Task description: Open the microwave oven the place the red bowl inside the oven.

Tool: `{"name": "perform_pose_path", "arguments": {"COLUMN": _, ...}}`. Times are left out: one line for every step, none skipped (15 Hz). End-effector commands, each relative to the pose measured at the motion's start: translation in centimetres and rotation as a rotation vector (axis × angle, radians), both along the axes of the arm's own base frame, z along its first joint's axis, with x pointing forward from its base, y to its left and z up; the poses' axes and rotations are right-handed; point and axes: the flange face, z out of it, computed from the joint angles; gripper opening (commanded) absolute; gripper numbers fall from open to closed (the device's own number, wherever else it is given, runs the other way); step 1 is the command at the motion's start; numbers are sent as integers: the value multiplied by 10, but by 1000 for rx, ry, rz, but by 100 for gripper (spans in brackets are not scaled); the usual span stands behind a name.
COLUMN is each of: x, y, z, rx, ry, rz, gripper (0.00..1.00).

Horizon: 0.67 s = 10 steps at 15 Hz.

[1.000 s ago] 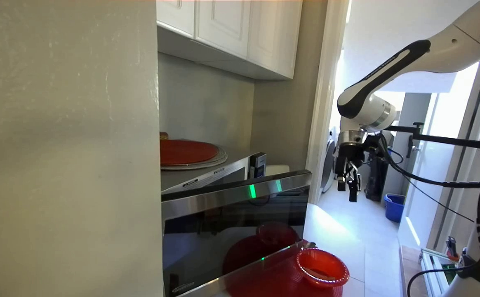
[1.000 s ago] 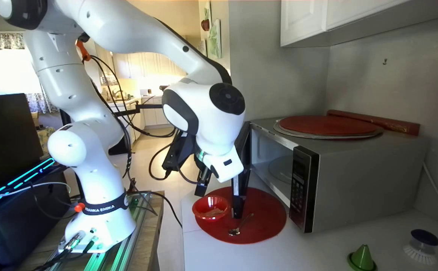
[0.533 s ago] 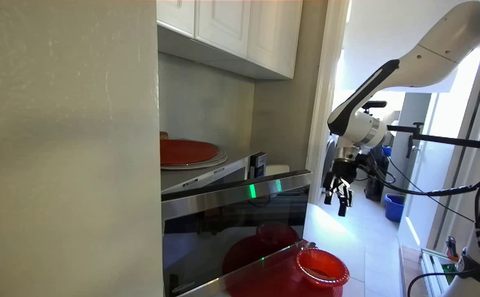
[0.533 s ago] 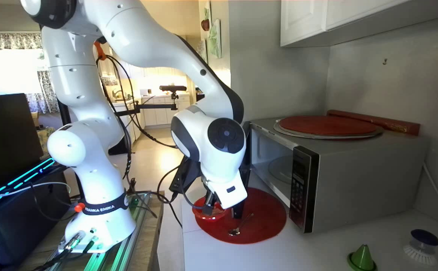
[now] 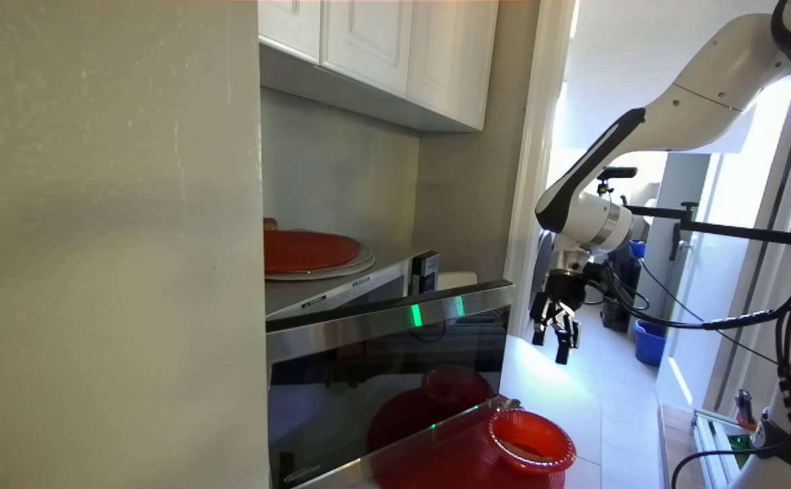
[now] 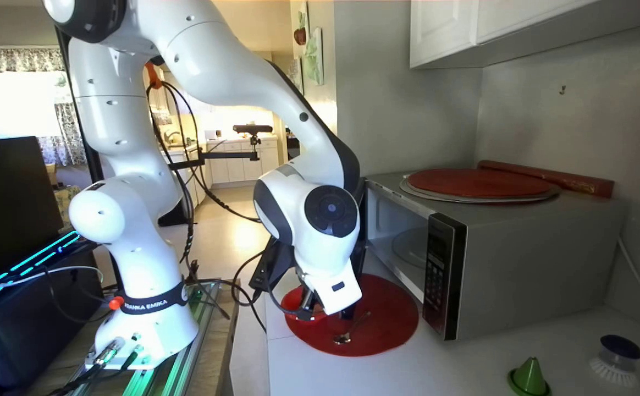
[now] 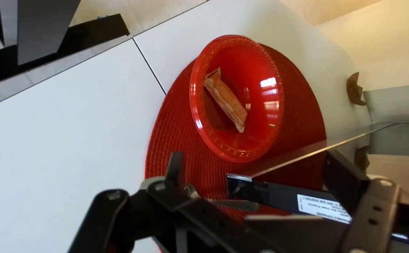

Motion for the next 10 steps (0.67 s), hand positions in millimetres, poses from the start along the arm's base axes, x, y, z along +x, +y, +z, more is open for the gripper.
{"name": "perform_pose_path", "arguments": {"x": 2, "y": 1, "z": -3, "rx": 1, "ry": 14, "rz": -1, "gripper": 100}}
{"name": "perform_pose_path", "arguments": {"x": 3, "y": 3, "z": -8, "rx": 18, "ry": 13, "rz": 5, "gripper": 100}}
{"name": "perform_pose_path", "arguments": {"x": 3, "y": 6, "z": -12, "rx": 12, "ry": -3, "rz": 12, "gripper": 100}}
{"name": "perform_pose_path", "arguments": {"x": 2, "y": 9, "z": -16, "rx": 18, "ry": -5, "rz": 24, "gripper": 100}}
{"name": "perform_pose_path", "arguments": {"x": 2, "y": 13, "z": -21, "rx": 21, "ry": -18, "rz": 37, "gripper": 100}}
{"name": "perform_pose_path", "arguments": {"x": 2, "y": 15, "z": -26, "rx": 19, "ry": -24, "rz": 48, "gripper": 100}}
{"name": "perform_pose_path", "arguments": {"x": 3, "y": 17, "z": -33, "rx": 16, "ry": -40, "rz": 58, "gripper": 100}}
{"name": "perform_pose_path", "arguments": {"x": 4, "y": 18, "z": -38, "rx": 14, "ry": -56, "rz": 62, "gripper": 100}}
{"name": "perform_pose_path", "arguments": {"x": 5, "y": 19, "z": -47, "rx": 18, "ry": -51, "rz": 63, "gripper": 100}}
{"name": "perform_pose_path", "arguments": {"x": 7, "y": 20, "z": -56, "rx": 12, "ry": -67, "rz": 62, "gripper": 100}}
